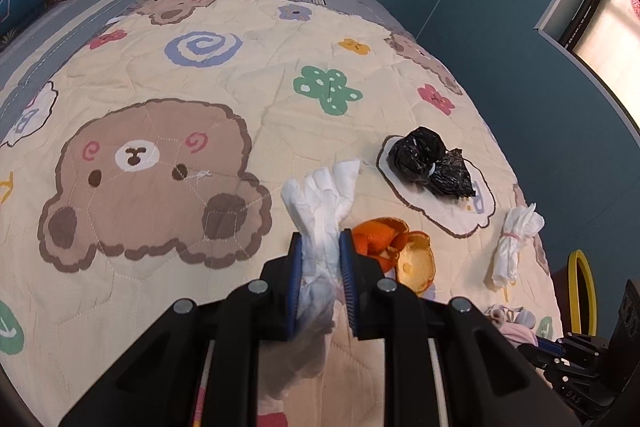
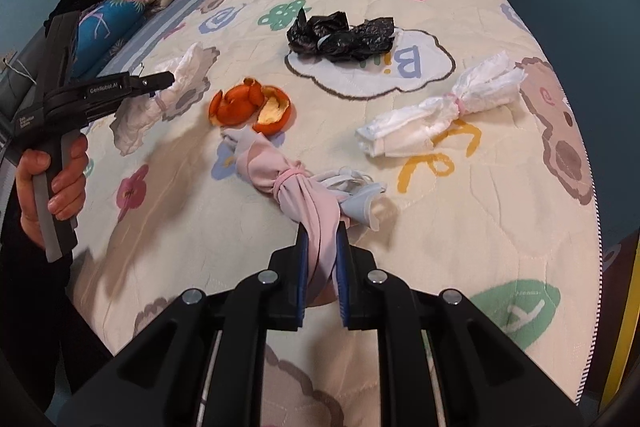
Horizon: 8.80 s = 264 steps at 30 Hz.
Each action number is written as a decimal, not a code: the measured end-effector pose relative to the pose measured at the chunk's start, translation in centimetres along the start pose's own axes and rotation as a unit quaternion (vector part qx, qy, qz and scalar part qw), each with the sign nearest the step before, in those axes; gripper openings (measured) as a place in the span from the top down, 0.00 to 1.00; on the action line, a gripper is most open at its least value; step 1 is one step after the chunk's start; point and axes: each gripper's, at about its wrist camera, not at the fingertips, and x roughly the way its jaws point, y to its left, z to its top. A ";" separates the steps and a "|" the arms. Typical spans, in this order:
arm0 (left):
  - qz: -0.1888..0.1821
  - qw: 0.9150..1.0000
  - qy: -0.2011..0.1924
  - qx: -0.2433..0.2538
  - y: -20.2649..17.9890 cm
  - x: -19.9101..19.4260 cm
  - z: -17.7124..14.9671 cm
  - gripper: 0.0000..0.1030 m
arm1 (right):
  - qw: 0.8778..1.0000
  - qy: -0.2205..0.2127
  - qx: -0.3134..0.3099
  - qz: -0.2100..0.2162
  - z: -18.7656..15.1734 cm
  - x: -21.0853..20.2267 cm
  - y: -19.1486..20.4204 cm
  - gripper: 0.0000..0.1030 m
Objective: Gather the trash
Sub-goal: 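Carry the tissue bundle and pink cloth bundle over the yellow-rimmed bin, then open both tools to drop the bundles into the bin, then move both open tools back over the remaining trash on the bed, then grasp the orange peel with the left tool while the right tool grasps the white tissue bundle, then carry the orange peel and tissue bundle over the yellow-rimmed bin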
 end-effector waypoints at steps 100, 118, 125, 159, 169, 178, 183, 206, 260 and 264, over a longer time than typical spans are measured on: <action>-0.232 0.929 0.070 0.280 -43.5 1.7 -10.5 0.83 | 0.935 -0.200 0.243 -0.161 -8.9 -24.6 -28.9 0.95; -0.269 0.916 0.101 0.282 -50.1 6.3 -13.1 0.81 | 0.920 -0.198 0.295 -0.164 -9.8 -23.4 -34.6 0.94; -0.272 0.917 0.106 0.271 -49.4 6.6 -13.1 0.57 | 0.911 -0.207 0.313 -0.171 -10.2 -24.2 -35.1 0.93; -0.098 0.983 -0.017 0.156 -24.6 0.1 -3.9 0.19 | 0.950 -0.203 0.217 -0.094 -2.1 -19.7 -20.5 0.22; -0.015 0.993 -0.014 0.115 -12.9 0.4 -1.5 0.19 | 0.966 -0.177 0.176 -0.065 2.4 -14.8 -14.9 0.21; 0.027 0.995 0.009 0.092 -5.2 2.5 -0.9 0.19 | 0.980 -0.126 0.145 -0.048 5.7 -8.3 -10.8 0.21; 0.033 0.994 0.018 0.099 -3.4 3.7 -1.1 0.19 | 0.984 -0.105 0.139 -0.048 6.4 -5.9 -9.8 0.21; 0.039 0.976 0.038 0.212 -6.1 7.9 -0.2 0.31 | 0.989 -0.020 0.139 -0.038 9.5 3.9 -8.4 0.26; -0.008 0.994 -0.006 0.107 -7.3 -6.5 -7.2 0.79 | 0.994 -0.072 0.079 0.009 2.2 -6.7 -3.2 0.85; -0.024 0.992 -0.007 0.123 -9.7 -7.7 -8.2 0.79 | 0.993 -0.084 0.083 0.001 0.7 -8.4 -3.9 0.85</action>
